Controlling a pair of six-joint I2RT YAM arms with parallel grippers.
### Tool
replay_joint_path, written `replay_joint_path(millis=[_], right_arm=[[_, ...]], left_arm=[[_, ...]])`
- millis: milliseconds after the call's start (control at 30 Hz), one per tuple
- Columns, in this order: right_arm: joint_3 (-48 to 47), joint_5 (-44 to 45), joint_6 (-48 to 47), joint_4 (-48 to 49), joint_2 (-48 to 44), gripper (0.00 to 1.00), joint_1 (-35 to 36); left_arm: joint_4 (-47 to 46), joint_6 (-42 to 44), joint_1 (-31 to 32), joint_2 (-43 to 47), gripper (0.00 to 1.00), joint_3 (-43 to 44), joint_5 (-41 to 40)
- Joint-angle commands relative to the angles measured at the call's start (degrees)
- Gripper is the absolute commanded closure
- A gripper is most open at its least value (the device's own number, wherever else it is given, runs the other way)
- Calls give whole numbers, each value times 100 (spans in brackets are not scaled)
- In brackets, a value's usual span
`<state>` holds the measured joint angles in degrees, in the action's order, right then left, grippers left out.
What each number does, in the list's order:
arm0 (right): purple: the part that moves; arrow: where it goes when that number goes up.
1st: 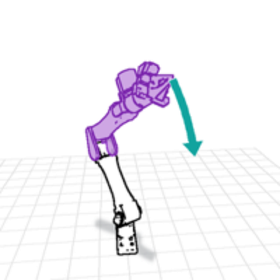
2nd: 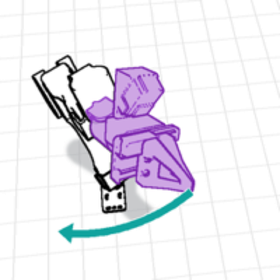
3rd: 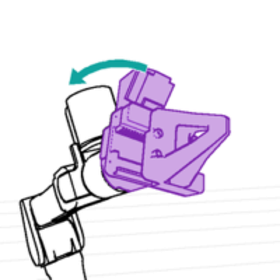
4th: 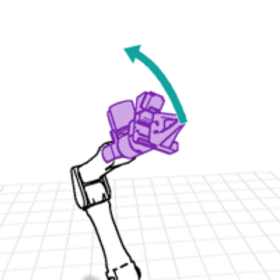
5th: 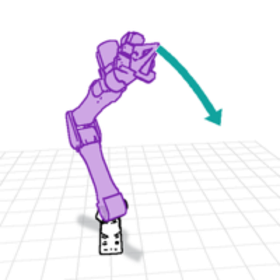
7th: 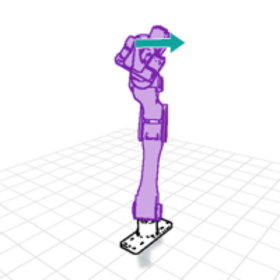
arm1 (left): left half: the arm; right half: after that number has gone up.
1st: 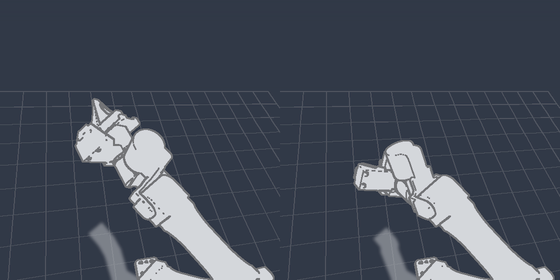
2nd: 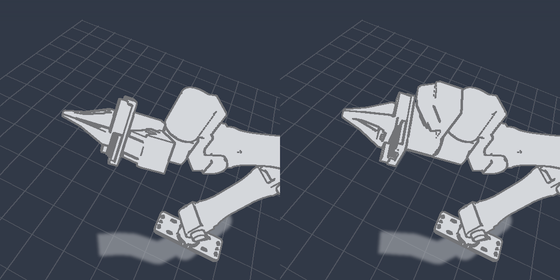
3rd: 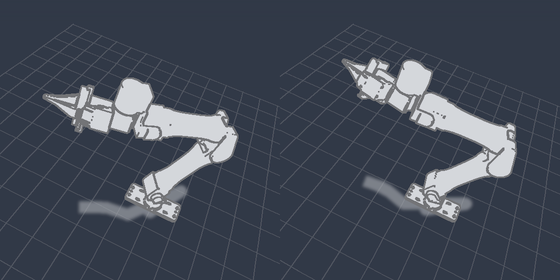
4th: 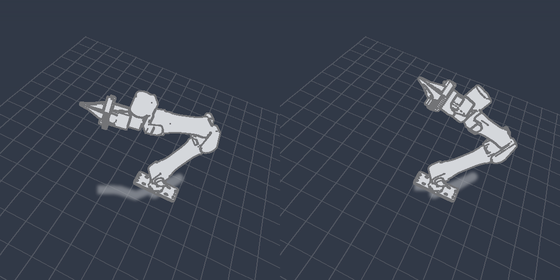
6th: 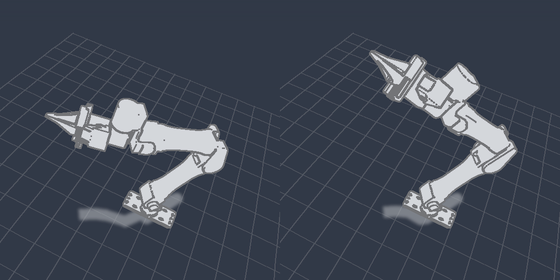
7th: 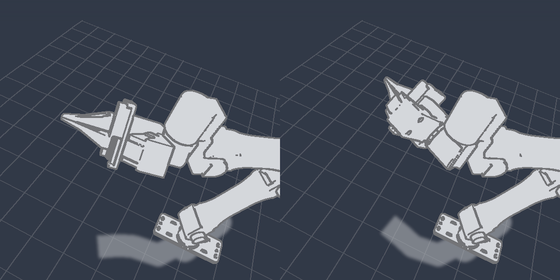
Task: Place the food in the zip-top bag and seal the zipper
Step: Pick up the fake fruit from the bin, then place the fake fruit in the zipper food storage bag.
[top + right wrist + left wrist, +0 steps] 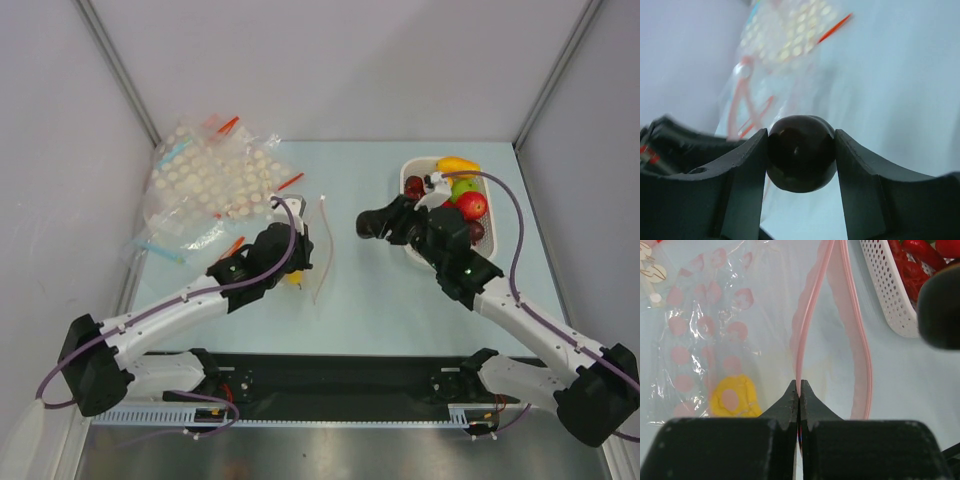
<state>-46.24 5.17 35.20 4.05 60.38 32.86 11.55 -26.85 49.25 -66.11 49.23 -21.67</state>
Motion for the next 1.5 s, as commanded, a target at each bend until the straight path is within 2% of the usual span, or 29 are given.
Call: replay_joint_path(millis=[0,133,233,467,600,733,1000,1100,1200,1233,1300,1467], right_arm=[[115,-946,-504,728,-96,67,413],[159,-904,-1005,886,-123,67,1054],[325,-930,-1120,1149,-219,67,1274],[502,-983,-1349,1466,-246,66,1574],[546,-1009,-1375,1651,-62,67,1601],[555,-895,-1323,1722,158,68,1653],[493,335,-1270,1370,387,67,1662],[467,493,-1279,1300,404,61,1662],[423,652,-1226,1177,448,47,1662],[397,652,-1235,1150,466,32,1671],[388,670,-1226,1115,440,22,1662],[423,783,-1340,1001,81,22,1662]], left_arm=[[-13,92,5,-104,100,332,146],[66,119,5,-245,100,438,207],[49,127,5,-254,100,438,260],[-65,162,5,-158,100,429,549],[-486,189,-3,89,100,184,1234],[-654,198,5,265,100,104,1577],[-593,207,5,414,100,95,1517],[-601,207,5,406,100,104,1543],[-628,215,5,414,100,95,1605],[-636,224,5,414,100,87,1613],[-637,233,5,441,100,95,1613],[-277,145,5,406,100,200,1017]])
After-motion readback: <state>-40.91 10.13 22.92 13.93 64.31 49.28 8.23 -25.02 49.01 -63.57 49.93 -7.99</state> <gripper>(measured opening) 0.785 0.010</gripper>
